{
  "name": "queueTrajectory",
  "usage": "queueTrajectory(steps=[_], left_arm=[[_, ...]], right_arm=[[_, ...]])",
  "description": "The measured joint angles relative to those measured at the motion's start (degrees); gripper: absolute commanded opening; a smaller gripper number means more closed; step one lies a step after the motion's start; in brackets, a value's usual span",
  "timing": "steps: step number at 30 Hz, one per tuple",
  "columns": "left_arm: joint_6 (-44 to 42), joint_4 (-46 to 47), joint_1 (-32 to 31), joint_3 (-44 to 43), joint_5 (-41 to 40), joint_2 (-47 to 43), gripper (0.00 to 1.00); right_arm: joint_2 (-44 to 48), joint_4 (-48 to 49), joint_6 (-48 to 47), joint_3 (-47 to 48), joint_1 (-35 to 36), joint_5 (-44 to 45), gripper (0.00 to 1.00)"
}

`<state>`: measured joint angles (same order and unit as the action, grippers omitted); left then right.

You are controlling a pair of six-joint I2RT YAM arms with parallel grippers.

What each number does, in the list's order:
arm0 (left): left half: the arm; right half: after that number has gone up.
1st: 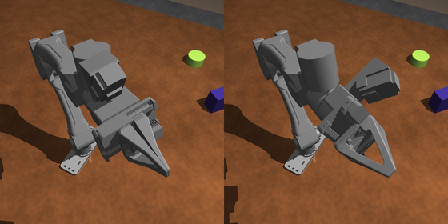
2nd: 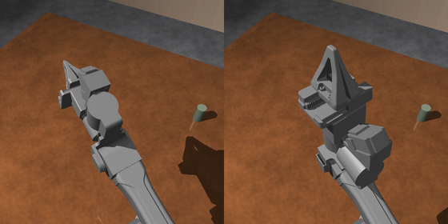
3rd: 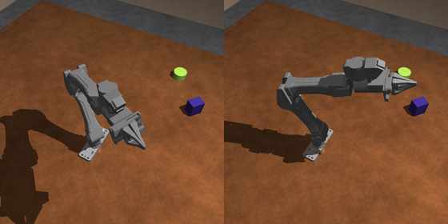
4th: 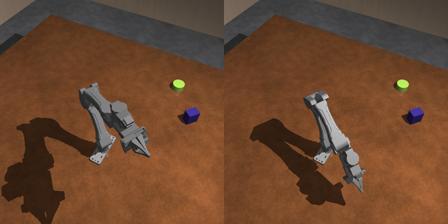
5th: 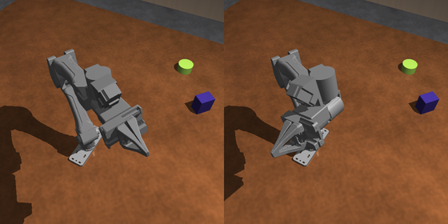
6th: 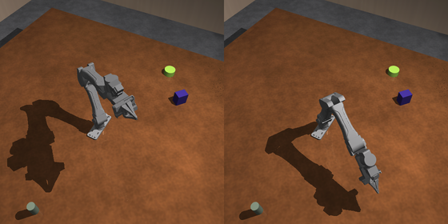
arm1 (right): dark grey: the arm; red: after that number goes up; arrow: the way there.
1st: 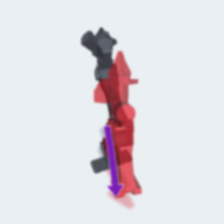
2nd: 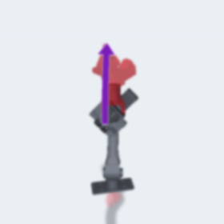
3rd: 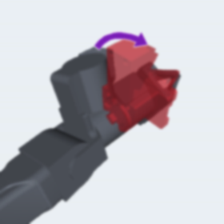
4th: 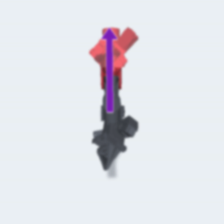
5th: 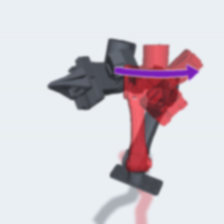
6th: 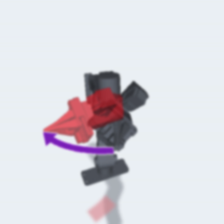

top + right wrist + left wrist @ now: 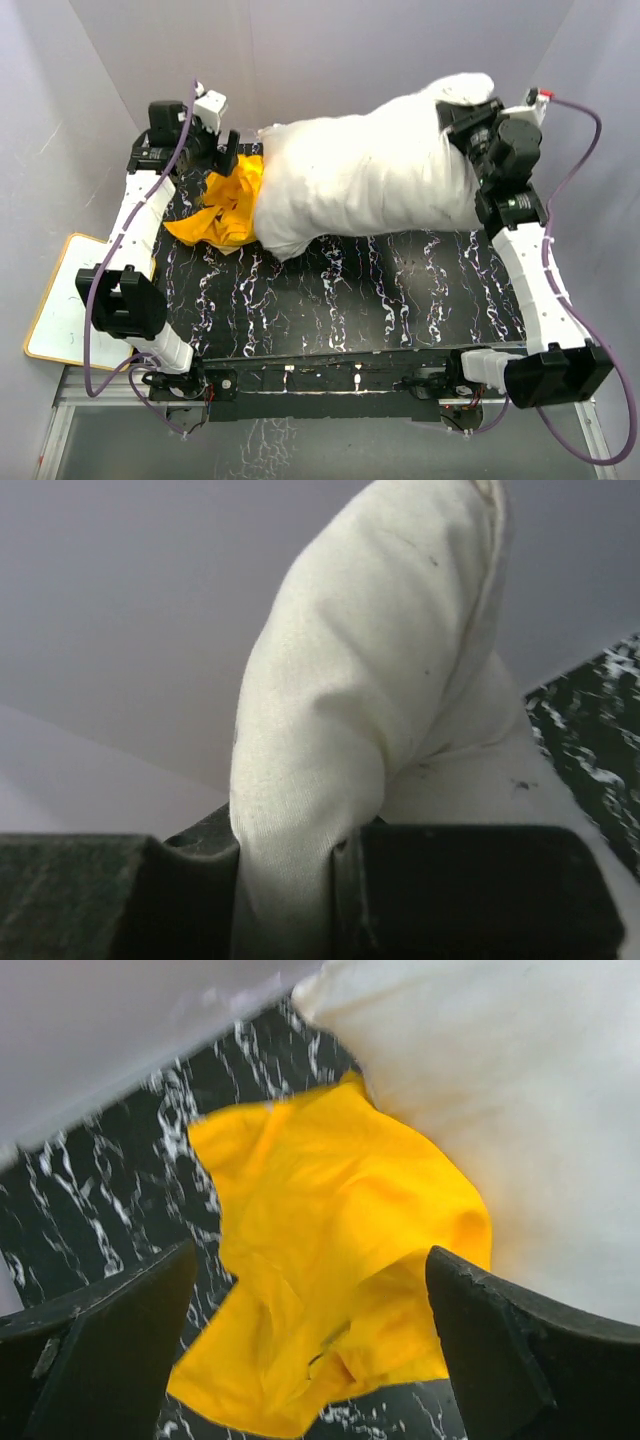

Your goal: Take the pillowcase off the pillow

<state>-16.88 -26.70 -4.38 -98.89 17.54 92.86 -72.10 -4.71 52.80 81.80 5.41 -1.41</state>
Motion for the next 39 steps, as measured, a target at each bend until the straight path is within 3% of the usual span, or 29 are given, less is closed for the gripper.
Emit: queueTrajectory(steps=[3, 5, 8, 9, 15, 21, 26, 29, 33, 39], left_arm=[[-2.3, -1.5, 0.1, 5.7, -2.6, -0.1, 0.97], [-3.3, -2.0, 0.1, 7.6, -3.9, -0.6, 0.97], [-4.1, -2.0, 0.1, 9.7, -6.3, -3.5, 0.97], [-4.2, -1.9, 0.1, 10.2, -7.0, -4.7, 0.97], [-4.1, 2.4, 0.3, 14.0, -11.9, -12.0, 0.97], [0.0, 8.6, 1.5, 19.8, -15.8, -13.4, 0.97], [5.1, 14.2, 6.1, 25.1, -17.9, -13.5, 0.97], [8.0, 17.3, 11.0, 27.9, -17.6, -13.5, 0.97], [10.2, 22.3, 15.5, 34.2, -15.3, -14.2, 0.97], [14.2, 32.7, 15.3, 52.9, -8.4, -15.3, 0.97]], right_arm=[[4.3, 0.7, -1.5, -10.9, -1.7, 1.9, 0.08], [5.2, 1.3, -2.5, -18.0, -2.8, 2.1, 0.21], [2.6, 2.3, -5.6, -29.2, -4.2, 1.7, 0.8], [1.6, 2.2, -5.6, -30.7, -4.5, 1.9, 0.96], [0.2, 0.5, -12.5, -34.2, -4.7, 7.0, 0.98], [12.1, -1.3, -17.0, -35.2, -4.5, 26.6, 0.98], [25.7, 8.0, -19.7, -44.1, -5.1, 44.5, 0.98], [29.3, 15.5, -22.1, -52.1, -5.2, 50.9, 0.98], [27.1, 21.1, -25.6, -58.0, -5.2, 49.1, 0.98], [18.1, 25.5, -26.4, -60.5, -5.1, 41.6, 0.98]])
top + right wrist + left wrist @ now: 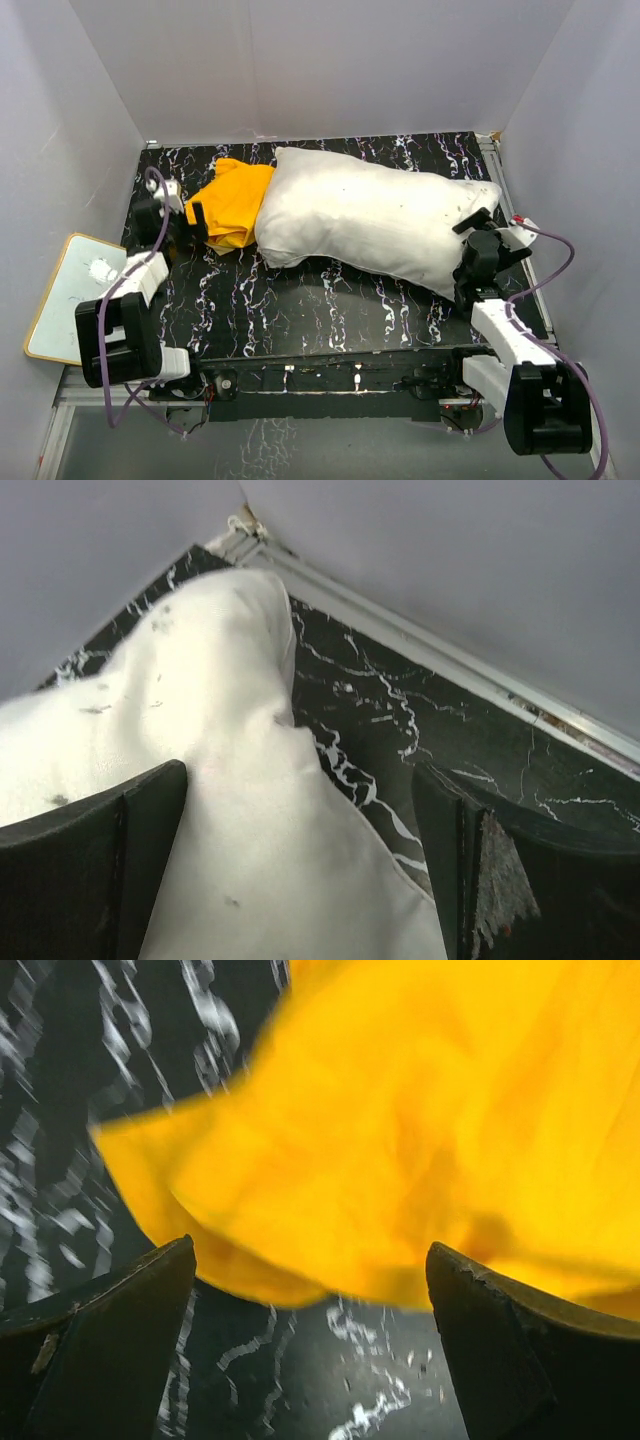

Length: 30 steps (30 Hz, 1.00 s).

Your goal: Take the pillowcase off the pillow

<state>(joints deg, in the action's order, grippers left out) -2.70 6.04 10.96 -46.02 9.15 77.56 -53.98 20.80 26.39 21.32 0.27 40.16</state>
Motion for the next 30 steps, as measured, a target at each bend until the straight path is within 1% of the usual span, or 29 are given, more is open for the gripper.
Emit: queueTrajectory(steps=[3, 6, 9, 11, 16, 21, 27, 28, 30], left_arm=[[1.9, 10.3, -0.2, 12.9, 2.6, -0.9, 0.97], [3.3, 20.8, -0.2, 23.4, 4.2, -1.1, 0.97], [4.7, 33.1, -0.3, 30.6, 5.3, -0.4, 0.97], [5.0, 40.0, -0.9, 33.1, 5.3, 0.7, 0.97], [4.2, 49.5, -3.0, 33.4, 3.7, 4.7, 0.97], [4.2, 52.2, -3.3, 31.6, 2.1, 9.9, 0.97], [4.0, 62.6, -4.5, 31.8, 0.1, 17.9, 0.97], [4.0, 62.8, -5.0, 31.5, -0.8, 18.2, 0.97], [3.8, 63.2, -6.1, 31.3, -2.0, 18.7, 0.97]], right_arm=[[-3.1, 3.8, -1.2, -3.4, 0.0, -2.4, 0.98], [-5.9, 9.2, -2.6, -6.5, 0.0, -3.8, 0.98], [-8.4, 17.4, -5.2, -8.8, -0.1, -5.8, 0.98], [-10.8, 22.9, -6.8, -10.6, -0.1, -7.3, 0.98], [-19.7, 35.5, -9.4, -11.8, -0.3, -10.2, 0.98], [-28.2, 46.4, -12.5, -11.6, 0.5, -12.5, 0.98], [-32.1, 53.6, -19.1, -11.3, 3.3, -18.7, 0.98], [-33.7, 55.6, -20.2, -11.2, 3.7, -20.1, 0.98], [-35.3, 56.3, -20.9, -10.5, 4.0, -21.8, 0.98]])
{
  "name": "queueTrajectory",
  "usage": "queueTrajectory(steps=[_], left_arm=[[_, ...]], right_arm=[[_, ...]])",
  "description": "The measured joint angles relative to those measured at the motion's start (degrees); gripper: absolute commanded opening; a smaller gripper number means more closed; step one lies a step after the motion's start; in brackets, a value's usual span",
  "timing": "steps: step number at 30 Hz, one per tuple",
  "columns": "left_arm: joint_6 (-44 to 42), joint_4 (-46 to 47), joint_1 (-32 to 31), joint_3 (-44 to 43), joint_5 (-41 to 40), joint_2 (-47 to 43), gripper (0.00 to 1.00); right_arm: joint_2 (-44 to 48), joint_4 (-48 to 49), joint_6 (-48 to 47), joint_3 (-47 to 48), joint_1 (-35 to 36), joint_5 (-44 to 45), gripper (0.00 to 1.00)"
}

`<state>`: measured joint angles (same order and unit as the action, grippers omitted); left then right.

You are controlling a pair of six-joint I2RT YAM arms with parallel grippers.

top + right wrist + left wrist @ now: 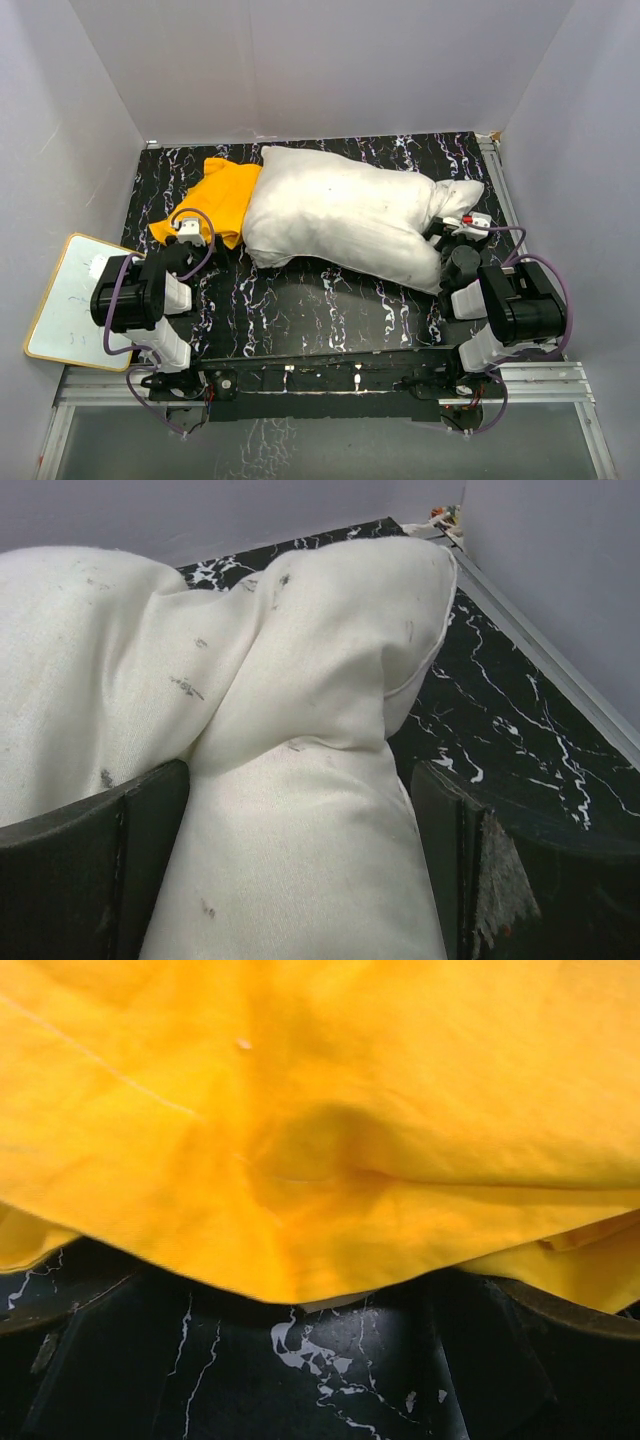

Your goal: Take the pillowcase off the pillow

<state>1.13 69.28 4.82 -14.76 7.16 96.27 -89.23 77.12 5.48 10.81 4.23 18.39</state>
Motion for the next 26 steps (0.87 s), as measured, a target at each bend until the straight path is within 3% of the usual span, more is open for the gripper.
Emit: queueTrajectory(steps=[8, 26], left_arm=[[-0.1, 0.2, -0.8, 0.0, -1.6, 0.0, 0.97], [-0.1, 0.5, -0.8, 0.0, -1.9, 0.0, 0.97]], right_arm=[[-0.2, -0.6, -0.7, 1.5, -2.2, -5.3, 0.98], [-0.2, -0.5, -0.9, 1.5, -2.4, -6.4, 0.98]])
